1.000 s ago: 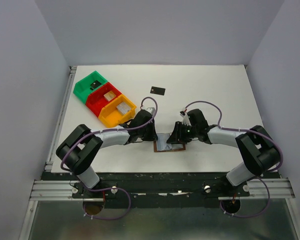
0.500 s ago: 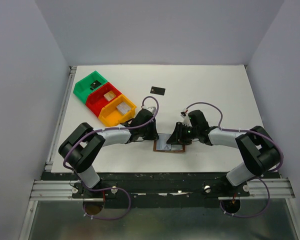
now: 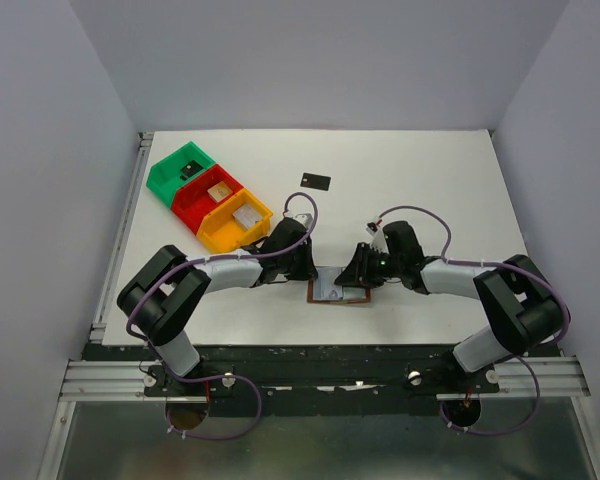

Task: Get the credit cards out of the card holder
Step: Remove the credit card from the card holder.

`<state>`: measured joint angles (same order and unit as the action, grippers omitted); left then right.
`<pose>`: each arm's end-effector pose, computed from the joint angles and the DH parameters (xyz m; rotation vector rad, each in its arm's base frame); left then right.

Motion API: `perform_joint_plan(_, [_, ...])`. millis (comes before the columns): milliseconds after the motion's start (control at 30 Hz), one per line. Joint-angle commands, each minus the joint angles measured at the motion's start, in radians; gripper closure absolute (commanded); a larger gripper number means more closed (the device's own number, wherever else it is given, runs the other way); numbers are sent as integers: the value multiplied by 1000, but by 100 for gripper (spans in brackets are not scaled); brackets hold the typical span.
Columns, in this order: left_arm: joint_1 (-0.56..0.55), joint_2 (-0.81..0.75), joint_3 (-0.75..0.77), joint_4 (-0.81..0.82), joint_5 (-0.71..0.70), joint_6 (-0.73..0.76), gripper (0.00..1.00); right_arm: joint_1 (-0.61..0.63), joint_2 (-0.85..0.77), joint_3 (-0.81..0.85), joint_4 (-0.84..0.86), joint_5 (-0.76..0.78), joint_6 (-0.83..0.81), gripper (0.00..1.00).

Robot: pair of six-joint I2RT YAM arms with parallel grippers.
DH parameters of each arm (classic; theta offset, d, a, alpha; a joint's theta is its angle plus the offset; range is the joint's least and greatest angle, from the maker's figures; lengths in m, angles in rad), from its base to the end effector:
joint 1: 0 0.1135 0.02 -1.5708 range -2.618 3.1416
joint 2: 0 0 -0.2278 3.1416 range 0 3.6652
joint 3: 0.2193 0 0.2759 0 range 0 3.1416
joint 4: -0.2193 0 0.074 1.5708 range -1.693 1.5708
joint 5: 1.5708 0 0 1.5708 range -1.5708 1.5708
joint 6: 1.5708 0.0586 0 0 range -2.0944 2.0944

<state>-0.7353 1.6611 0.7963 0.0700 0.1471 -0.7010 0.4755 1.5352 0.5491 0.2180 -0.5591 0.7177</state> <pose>0.2563 -0.2434 0.0802 0.1195 2.5257 -0.8199 0.2521 0.1648 0.0638 -0.0003 2.5354 1.1978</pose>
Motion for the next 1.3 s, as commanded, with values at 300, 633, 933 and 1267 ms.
perform_joint_plan(300, [-9, 34, -23, -19, -9, -5, 94, -15, 43, -31, 191, -119, 71, 66])
perform_joint_plan(633, [-15, 39, -37, 16, 15, -12, 99, -15, 118, -12, 242, -163, 98, 66])
perform_joint_plan(933, [-21, 40, -42, 21, 16, -11, 100, -15, 141, -29, 297, -137, 147, 64])
perform_joint_plan(1267, [-19, 8, -65, 16, -18, -23, 100, -34, 99, -71, 313, -73, 186, 63])
